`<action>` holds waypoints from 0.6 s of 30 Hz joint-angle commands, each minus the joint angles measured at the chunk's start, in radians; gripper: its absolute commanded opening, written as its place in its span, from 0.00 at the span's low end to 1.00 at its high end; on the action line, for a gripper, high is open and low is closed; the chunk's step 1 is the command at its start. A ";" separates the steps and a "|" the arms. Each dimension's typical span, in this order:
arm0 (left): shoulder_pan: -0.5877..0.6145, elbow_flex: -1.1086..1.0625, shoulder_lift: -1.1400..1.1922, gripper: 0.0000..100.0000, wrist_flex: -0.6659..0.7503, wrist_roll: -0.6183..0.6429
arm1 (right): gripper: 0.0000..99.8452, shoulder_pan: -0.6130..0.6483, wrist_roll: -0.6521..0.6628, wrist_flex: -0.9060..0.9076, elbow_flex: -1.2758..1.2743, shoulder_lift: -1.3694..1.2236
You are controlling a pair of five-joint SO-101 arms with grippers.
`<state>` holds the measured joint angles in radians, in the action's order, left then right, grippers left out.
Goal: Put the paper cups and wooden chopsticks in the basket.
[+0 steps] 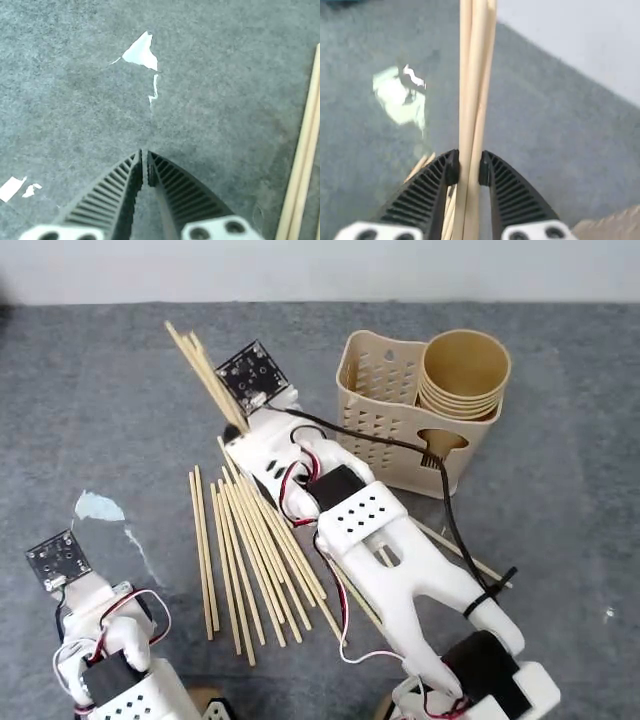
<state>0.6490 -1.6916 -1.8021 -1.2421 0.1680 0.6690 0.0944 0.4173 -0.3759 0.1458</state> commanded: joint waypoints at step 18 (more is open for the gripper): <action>0.000 0.008 -0.018 0.02 0.020 0.006 | 0.01 -0.087 -0.008 0.143 0.419 0.012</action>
<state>0.6490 -1.6916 -1.8021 -1.2421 0.1680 0.6352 0.0944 0.5140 -0.1120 0.1458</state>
